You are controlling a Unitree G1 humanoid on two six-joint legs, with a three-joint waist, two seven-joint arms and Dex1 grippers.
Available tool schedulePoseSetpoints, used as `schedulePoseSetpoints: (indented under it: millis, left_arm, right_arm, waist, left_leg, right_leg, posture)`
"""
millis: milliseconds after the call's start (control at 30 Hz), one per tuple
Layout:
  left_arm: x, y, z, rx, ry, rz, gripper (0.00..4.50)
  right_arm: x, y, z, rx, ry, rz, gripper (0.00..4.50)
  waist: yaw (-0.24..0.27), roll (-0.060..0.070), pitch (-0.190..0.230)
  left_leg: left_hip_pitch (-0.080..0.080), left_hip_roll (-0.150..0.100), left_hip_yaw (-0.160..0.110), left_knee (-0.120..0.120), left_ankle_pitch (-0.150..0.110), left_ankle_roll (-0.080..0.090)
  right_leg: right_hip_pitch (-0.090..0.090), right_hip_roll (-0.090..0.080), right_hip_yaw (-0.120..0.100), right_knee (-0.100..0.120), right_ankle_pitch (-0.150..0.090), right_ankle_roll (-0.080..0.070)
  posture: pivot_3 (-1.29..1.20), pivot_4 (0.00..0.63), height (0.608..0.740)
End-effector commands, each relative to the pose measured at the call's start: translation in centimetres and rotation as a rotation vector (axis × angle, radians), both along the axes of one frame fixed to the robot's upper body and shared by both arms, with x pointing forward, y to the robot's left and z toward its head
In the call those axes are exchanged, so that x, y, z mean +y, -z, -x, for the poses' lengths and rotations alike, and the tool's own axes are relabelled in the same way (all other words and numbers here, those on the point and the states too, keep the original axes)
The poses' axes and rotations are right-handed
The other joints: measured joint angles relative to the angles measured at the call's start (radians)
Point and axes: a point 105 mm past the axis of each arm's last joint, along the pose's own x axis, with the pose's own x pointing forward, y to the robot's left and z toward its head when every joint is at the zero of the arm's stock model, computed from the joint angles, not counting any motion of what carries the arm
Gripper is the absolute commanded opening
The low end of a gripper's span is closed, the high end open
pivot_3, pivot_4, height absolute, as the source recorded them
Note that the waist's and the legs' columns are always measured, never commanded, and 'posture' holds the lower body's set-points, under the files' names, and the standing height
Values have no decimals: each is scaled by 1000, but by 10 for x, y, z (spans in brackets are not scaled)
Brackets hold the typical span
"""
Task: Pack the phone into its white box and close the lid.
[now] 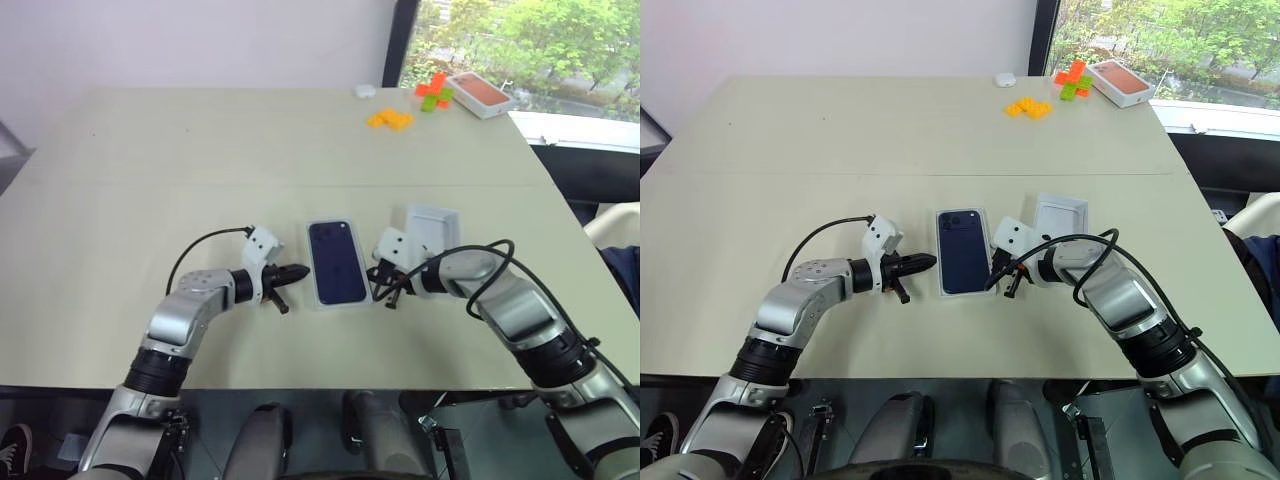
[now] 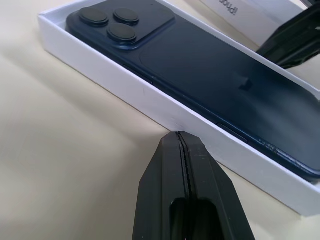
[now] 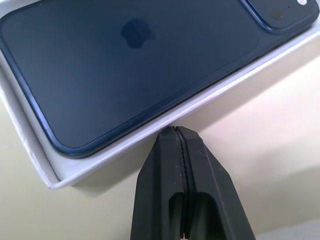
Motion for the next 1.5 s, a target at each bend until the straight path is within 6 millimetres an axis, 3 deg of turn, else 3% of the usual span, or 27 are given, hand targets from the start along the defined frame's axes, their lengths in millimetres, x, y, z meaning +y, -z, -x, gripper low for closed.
schedulePoseSetpoints:
  millis: [33,233,367,467,733,800,833,900,967,1067,1100,1200,1500]
  left_arm:
    - [-13,-6,0,-29,36,7,13]
    - [-10,-12,-2,-37,27,31,13]
    - [-14,-10,11,-42,75,17,13]
    - [-6,-10,10,-53,47,12,13]
    - [48,-34,9,-40,-54,54,13]
    - [63,-42,11,-47,-56,66,529]
    - [70,-47,11,-68,-59,62,805]
    - [76,-54,10,-97,-60,63,1752]
    - [80,-62,7,-117,-50,73,2691]
    - [81,-70,6,-137,-14,95,4269]
    - [81,-72,5,-144,-8,95,4500]
    - [83,-72,3,-153,-16,75,4500]
    - [95,-75,18,-212,25,75,4500]
  right_arm:
    - [6,-6,9,14,-42,-32,0]
    - [6,-7,10,26,-38,-35,0]
    - [3,-7,5,-7,-31,-9,0]
    - [3,-12,6,-20,-46,-19,0]
    - [-14,-59,1,-74,17,-151,0]
    - [-21,-77,-5,-58,85,-208,0]
    - [-23,-87,-11,-66,132,-234,553]
    - [-24,-100,-19,-61,210,-273,1390]
    - [-37,-107,-39,-45,386,-275,2330]
    - [-51,-103,-58,-44,568,-207,3950]
    - [-49,-100,-59,-19,590,-221,4468]
    - [-42,-90,-58,95,653,-287,4491]
    - [-39,-59,-46,189,764,-159,4491]
  waist:
    - [0,0,0]
    - [-2,0,0]
    - [-3,0,0]
    - [-3,0,0]
    - [-5,0,0]
    - [-6,0,0]
    - [-9,0,0]
    - [-8,0,0]
    - [-7,0,0]
    - [0,0,0]
    - [2,0,0]
    - [-3,0,0]
    - [-4,1,0]
  left_leg:
    - [0,0,0,0,0,0]
    - [0,0,0,0,0,0]
    - [0,0,0,0,0,0]
    - [0,0,0,0,0,0]
    - [0,1,0,0,0,0]
    - [0,2,0,0,0,0]
    - [0,2,0,0,0,0]
    - [0,2,1,0,0,0]
    - [0,2,1,0,0,0]
    - [0,1,1,0,0,0]
    - [-1,1,1,0,0,0]
    - [-3,0,0,-1,-1,2]
    - [-3,0,1,-2,-2,4]
  right_leg:
    - [0,0,0,0,0,0]
    - [0,0,0,0,0,0]
    - [0,1,0,0,0,0]
    - [0,1,0,0,0,0]
    - [-1,2,0,0,0,0]
    - [-1,2,0,0,0,0]
    - [-1,2,0,0,0,0]
    - [-2,1,0,1,0,0]
    - [-1,2,0,1,0,0]
    - [-1,1,0,1,0,-1]
    - [-1,1,-1,0,0,-1]
    - [-3,-2,-1,0,0,-1]
    - [-4,-2,-1,0,0,0]
  posture:
    - [0,150,740]
    - [0,150,740]
    - [0,150,740]
    - [0,150,740]
    - [0,150,740]
    - [0,150,740]
    - [0,150,740]
    - [0,150,740]
    - [0,150,740]
    - [0,150,740]
    - [0,150,740]
    - [0,150,740]
    - [0,150,740]
